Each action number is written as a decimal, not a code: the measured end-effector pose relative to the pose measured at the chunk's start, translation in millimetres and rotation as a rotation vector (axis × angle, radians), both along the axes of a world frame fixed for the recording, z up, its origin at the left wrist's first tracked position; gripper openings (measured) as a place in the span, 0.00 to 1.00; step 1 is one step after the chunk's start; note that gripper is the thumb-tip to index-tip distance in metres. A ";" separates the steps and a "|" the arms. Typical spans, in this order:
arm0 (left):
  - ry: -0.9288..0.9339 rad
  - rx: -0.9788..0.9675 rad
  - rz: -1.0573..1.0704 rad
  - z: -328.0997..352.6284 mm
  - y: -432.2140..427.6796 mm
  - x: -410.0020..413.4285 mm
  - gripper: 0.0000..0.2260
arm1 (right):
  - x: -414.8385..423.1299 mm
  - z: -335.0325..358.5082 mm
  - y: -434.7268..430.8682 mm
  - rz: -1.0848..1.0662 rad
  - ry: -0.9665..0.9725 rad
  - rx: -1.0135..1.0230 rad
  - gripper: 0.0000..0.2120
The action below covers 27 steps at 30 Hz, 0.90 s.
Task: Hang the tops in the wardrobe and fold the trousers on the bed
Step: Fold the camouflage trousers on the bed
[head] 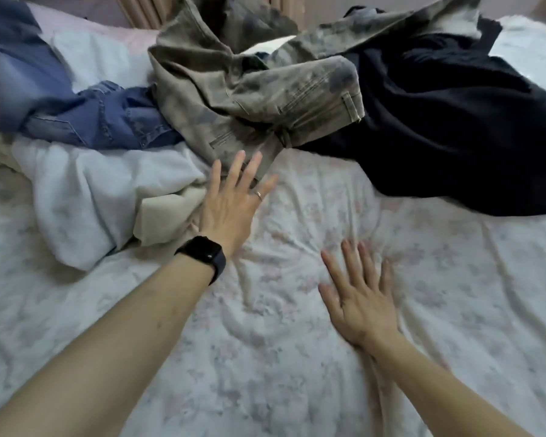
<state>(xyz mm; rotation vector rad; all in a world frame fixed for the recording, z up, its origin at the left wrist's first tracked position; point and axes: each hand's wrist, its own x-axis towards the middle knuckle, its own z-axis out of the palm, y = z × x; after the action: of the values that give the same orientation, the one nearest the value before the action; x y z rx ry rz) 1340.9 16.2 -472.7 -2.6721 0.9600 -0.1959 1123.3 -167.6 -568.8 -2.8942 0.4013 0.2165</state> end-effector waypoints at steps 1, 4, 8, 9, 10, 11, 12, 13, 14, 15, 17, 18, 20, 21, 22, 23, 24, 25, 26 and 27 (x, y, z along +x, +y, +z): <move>-0.037 0.015 -0.006 -4.4 -3.6 10.4 0.38 | 1.4 -2.5 -0.1 -0.002 -0.022 -0.004 0.29; -0.045 0.082 0.081 -17.6 -12.6 30.7 0.31 | -0.5 -14.0 -1.3 -0.002 -0.027 0.014 0.28; 0.025 0.080 0.064 1.1 -24.3 35.6 0.18 | 4.0 -21.5 -4.5 -0.009 0.051 0.029 0.29; 0.035 0.062 0.044 15.3 -26.4 34.7 0.16 | 5.6 -22.0 -5.5 -0.015 0.098 0.036 0.29; 0.051 0.002 0.033 29.9 -25.9 33.3 0.15 | 6.3 -22.5 -6.9 -0.024 0.164 0.048 0.29; 0.069 -0.097 0.022 52.2 -21.0 32.9 0.15 | 10.1 -17.1 -7.3 -0.028 0.230 0.058 0.30; 0.094 -0.211 0.014 75.2 -13.1 31.1 0.15 | 15.5 -8.1 -8.5 -0.019 0.316 0.062 0.31; 0.120 -0.316 0.018 98.7 -3.9 27.3 0.15 | 21.5 5.9 -9.9 -0.009 0.419 0.084 0.33; 0.137 -0.412 0.021 126.0 5.9 22.3 0.13 | 27.6 25.9 -10.5 -0.005 0.513 0.139 0.36; 0.153 -0.508 0.024 151.1 15.2 15.4 0.11 | 29.8 49.3 -9.7 -0.001 0.594 0.211 0.40; 0.193 -0.704 0.057 199.8 26.4 -7.5 0.09 | 18.2 101.5 -2.9 -0.023 0.676 0.412 0.54; 0.204 -0.778 0.053 223.0 28.7 -19.9 0.09 | 6.7 127.4 2.5 -0.078 0.656 0.558 0.60; 0.189 -0.876 0.003 265.4 31.7 -45.4 0.09 | -23.4 180.3 15.0 -0.312 0.528 0.875 0.61; 0.171 -0.915 -0.013 283.0 32.7 -57.8 0.09 | -39.8 207.5 21.6 -0.425 0.417 0.991 0.61; 0.156 -0.955 -0.018 299.5 34.0 -71.0 0.09 | -54.7 230.8 28.4 -0.505 0.274 1.061 0.62; 0.141 -1.000 -0.020 320.6 36.0 -84.3 0.10 | -66.5 258.2 31.7 -0.548 0.127 1.076 0.64; 0.144 -1.034 -0.026 337.5 38.5 -98.2 0.11 | -76.2 280.9 35.3 -0.569 0.008 1.081 0.65; 0.151 -1.052 -0.039 358.4 41.9 -114.3 0.12 | -88.3 306.8 40.6 -0.566 -0.076 1.093 0.66; 0.154 -1.055 -0.051 374.4 44.8 -132.3 0.12 | -99.6 331.2 46.0 -0.536 -0.131 1.086 0.67; 0.167 -1.058 -0.048 385.3 47.4 -149.6 0.12 | -108.7 350.8 52.0 -0.503 -0.177 1.082 0.66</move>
<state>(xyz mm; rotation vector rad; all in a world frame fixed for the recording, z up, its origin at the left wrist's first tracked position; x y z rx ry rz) 1191.3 63.7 -87.4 -3.6520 1.1971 -0.6558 1014.7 -115.6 -217.9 -1.6796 0.6867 0.0536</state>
